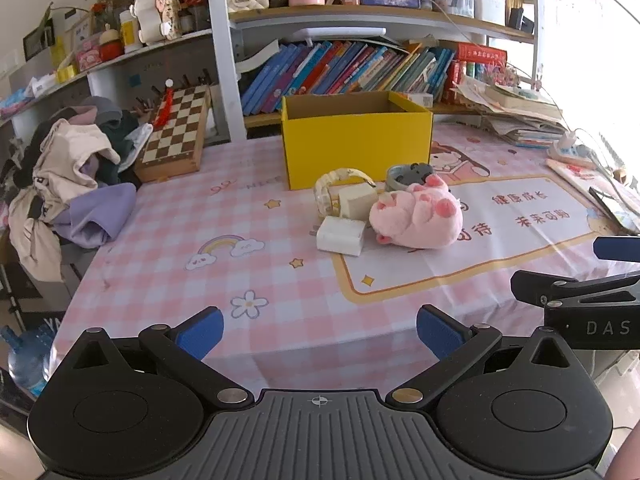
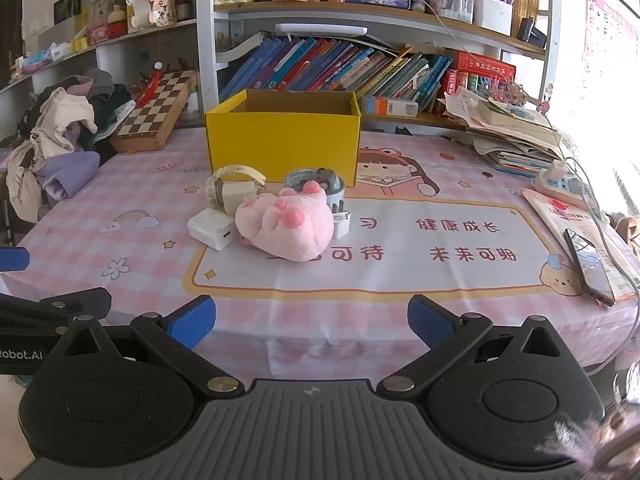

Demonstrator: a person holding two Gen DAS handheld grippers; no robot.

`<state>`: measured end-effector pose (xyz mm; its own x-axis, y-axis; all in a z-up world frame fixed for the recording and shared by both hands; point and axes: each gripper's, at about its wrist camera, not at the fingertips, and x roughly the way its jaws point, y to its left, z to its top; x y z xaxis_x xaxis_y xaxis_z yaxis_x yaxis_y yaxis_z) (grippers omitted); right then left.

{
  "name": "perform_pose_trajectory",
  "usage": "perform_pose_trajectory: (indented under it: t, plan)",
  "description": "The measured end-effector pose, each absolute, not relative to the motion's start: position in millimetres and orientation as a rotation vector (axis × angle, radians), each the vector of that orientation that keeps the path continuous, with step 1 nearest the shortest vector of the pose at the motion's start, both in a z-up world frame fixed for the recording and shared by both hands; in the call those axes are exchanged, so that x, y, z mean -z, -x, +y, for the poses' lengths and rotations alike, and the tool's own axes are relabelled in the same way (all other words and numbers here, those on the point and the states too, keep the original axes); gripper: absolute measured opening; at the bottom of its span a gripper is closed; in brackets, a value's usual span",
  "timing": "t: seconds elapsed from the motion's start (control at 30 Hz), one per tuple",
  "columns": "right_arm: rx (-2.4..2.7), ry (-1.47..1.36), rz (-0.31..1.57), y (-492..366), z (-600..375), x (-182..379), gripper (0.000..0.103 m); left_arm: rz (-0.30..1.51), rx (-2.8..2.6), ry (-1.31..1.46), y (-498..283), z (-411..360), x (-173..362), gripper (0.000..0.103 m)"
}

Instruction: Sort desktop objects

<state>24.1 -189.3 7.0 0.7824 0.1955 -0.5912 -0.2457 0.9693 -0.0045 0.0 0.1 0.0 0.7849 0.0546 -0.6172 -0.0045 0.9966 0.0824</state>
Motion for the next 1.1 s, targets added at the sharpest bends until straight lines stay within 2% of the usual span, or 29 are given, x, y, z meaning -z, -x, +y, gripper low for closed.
perform_pose_trajectory:
  t: [1.1]
  plan:
    - [-0.228,0.103,0.631,-24.3,-178.7,-3.6,0.103,0.690,-0.015,-0.061,-4.0,13.0,5.2,0.103]
